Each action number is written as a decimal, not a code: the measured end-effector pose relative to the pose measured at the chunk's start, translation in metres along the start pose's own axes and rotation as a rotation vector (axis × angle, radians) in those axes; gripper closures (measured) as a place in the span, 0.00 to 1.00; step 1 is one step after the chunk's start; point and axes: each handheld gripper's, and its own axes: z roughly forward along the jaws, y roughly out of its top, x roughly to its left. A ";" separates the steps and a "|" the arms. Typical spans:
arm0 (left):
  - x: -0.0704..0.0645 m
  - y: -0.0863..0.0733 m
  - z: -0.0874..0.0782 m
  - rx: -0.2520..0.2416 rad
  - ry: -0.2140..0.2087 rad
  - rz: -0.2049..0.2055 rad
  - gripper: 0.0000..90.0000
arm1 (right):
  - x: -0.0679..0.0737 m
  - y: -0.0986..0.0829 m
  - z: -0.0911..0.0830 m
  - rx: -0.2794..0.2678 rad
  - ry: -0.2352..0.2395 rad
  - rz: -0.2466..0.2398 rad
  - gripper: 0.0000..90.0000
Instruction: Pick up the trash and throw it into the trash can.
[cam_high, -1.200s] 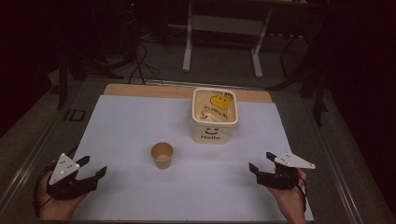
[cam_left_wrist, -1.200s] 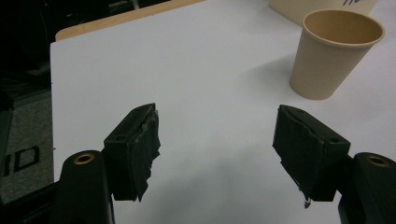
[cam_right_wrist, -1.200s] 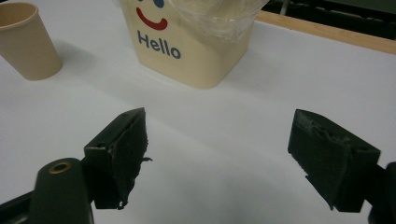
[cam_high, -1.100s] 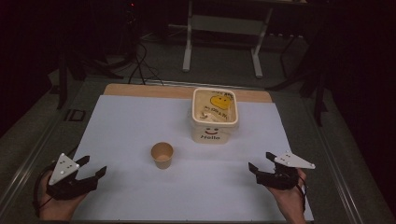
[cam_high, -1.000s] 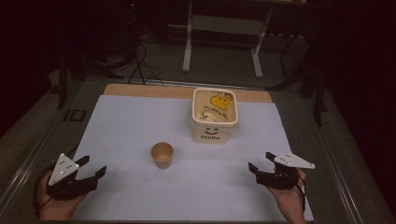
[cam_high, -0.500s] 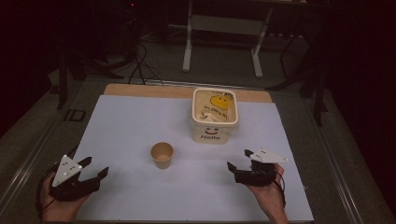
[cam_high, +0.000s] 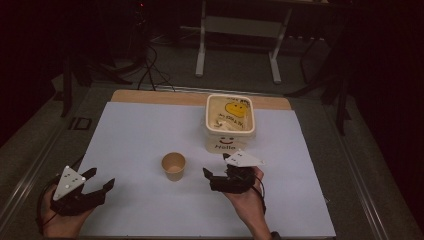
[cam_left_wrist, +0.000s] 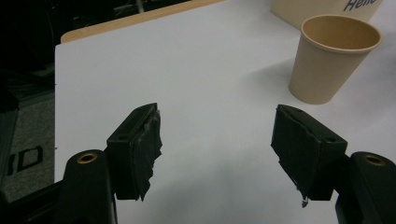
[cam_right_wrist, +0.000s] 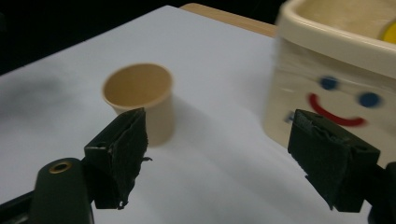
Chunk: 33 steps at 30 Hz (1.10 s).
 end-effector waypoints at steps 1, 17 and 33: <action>0.000 0.000 0.000 -0.001 0.000 -0.001 0.36 | 0.003 0.001 0.002 0.001 0.000 -0.002 0.21; 0.003 0.000 -0.001 0.000 -0.001 -0.012 0.37 | 0.044 0.036 0.044 0.051 0.040 -0.017 0.21; 0.005 -0.001 -0.001 0.002 -0.007 -0.020 0.37 | 0.055 0.062 0.070 0.122 0.052 -0.009 0.21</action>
